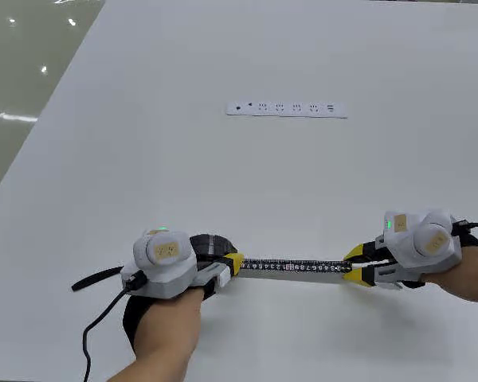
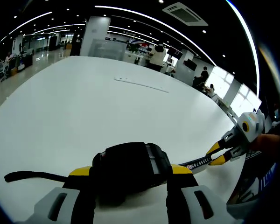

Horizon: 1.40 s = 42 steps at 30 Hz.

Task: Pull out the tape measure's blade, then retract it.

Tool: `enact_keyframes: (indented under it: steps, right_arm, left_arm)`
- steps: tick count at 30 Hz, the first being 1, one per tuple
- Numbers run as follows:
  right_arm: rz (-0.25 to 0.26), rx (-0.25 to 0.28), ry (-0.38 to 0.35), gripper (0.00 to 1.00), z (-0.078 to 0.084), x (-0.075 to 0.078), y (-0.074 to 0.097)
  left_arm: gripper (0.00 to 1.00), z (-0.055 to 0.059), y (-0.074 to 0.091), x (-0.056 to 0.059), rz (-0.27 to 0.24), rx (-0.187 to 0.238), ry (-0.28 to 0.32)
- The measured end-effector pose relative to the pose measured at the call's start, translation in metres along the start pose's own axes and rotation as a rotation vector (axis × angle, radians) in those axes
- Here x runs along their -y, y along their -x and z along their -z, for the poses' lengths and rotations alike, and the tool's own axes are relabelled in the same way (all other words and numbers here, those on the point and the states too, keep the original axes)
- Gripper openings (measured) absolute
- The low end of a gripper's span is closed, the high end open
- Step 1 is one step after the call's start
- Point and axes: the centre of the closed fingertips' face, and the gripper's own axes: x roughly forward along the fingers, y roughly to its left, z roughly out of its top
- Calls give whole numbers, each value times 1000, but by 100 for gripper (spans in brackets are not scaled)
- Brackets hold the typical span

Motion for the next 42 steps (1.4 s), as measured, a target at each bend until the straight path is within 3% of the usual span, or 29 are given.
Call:
enact_keyframes:
  steps: [12, 31, 42]
  right_arm:
    - [-8, 9, -3, 11, -5, -1, -4]
    - [-38, 55, -12, 11, -32, -8, -26]
    - [-45, 65, -9, 11, -38, -9, -33]
  left_arm:
    - [58, 0, 0, 0, 3, 2, 5]
    - [58, 0, 0, 0, 8, 1, 6]
    - [58, 0, 0, -1, 10, -1, 8]
